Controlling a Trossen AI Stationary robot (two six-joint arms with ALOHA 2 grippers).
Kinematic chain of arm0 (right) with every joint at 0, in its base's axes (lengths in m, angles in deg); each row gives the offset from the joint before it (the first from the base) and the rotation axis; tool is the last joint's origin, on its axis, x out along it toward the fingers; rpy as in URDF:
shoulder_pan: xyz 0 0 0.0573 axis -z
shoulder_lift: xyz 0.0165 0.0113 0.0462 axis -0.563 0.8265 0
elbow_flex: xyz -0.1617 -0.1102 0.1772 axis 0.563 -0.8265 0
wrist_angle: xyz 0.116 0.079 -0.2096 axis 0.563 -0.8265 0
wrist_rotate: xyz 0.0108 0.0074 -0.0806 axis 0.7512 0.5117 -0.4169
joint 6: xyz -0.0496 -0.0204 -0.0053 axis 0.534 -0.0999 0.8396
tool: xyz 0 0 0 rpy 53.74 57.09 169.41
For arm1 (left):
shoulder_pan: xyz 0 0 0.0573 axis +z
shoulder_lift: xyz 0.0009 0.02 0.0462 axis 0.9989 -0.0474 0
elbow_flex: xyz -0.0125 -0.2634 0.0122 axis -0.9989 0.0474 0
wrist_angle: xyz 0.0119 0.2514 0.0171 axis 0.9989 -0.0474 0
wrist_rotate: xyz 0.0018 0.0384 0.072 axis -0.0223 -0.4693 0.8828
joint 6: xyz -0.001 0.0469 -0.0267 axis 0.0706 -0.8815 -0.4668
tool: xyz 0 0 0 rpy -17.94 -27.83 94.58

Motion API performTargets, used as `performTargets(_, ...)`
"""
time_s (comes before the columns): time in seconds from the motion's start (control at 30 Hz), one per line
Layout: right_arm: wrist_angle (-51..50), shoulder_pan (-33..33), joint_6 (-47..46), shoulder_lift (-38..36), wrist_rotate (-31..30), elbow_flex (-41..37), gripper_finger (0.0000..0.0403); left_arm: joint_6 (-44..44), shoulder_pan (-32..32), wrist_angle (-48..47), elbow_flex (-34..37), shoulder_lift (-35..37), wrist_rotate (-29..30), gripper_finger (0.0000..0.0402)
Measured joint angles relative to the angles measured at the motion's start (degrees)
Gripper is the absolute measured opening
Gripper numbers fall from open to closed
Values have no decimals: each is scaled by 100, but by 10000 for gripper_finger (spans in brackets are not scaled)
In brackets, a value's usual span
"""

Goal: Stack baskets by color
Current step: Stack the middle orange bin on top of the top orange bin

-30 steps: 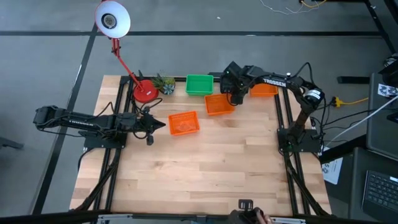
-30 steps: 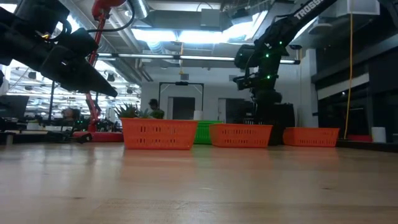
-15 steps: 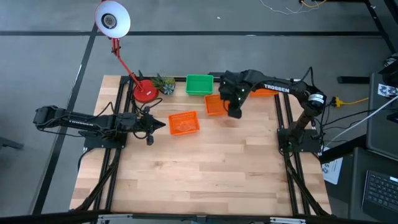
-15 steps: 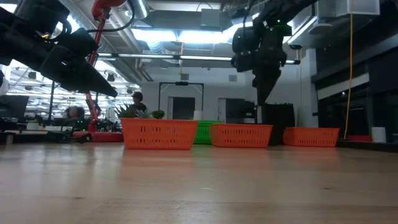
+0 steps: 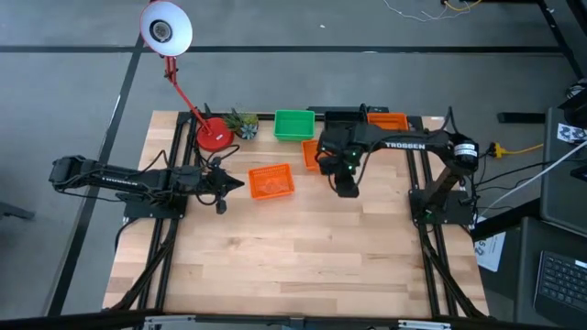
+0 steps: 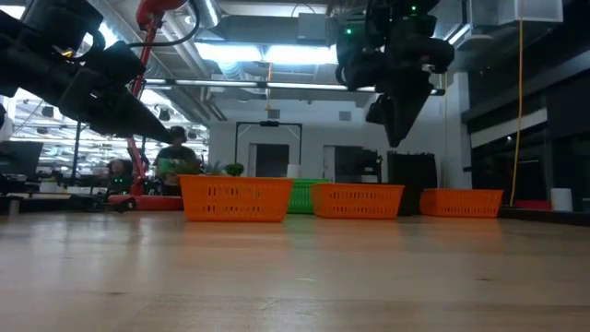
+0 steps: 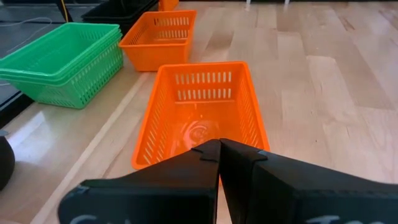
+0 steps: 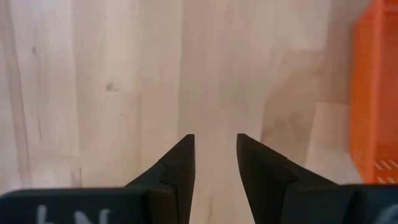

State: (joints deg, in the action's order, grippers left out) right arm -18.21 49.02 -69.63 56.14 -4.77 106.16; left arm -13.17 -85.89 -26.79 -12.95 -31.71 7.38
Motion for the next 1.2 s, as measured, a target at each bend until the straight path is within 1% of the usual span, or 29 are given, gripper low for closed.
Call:
performTargets(0.33, 40, -244, -10, 0, -13, 0, 119, 0, -2, 0, 0, 0, 0, 0)
performTargets(0.4, 219, -268, -12, 0, -15, -2, 119, 0, -2, 0, 0, 0, 0, 0)
performTargets(0.47, 694, -288, -96, 0, -30, -4, 119, 0, -2, 0, 0, 0, 0, 0)
performTargets(0.53, 1253, -327, -257, 0, -232, -4, 119, 0, -1, 0, 0, 0, 0, 0)
performTargets(0.6, 1572, -382, -244, 0, -786, -4, 119, 0, -1, 0, 0, 1, 0, 0)
performTargets(0.67, 1578, -407, -69, 0, -1400, -4, 119, 0, -2, 0, 0, 0, 0, 0)
performTargets(0.73, 1555, -411, 21, 2, -1777, -4, 119, 2, 0, 0, 0, 0, 0, 0)
performTargets(0.97, 1606, -210, 25, 106, -1828, -4, 119, 2, -4, 0, 0, 0, -2, 0)
performTargets(1.2, 1650, 92, 234, 707, -2048, -4, 119, 4, -4, 0, 0, 0, -1, 0)
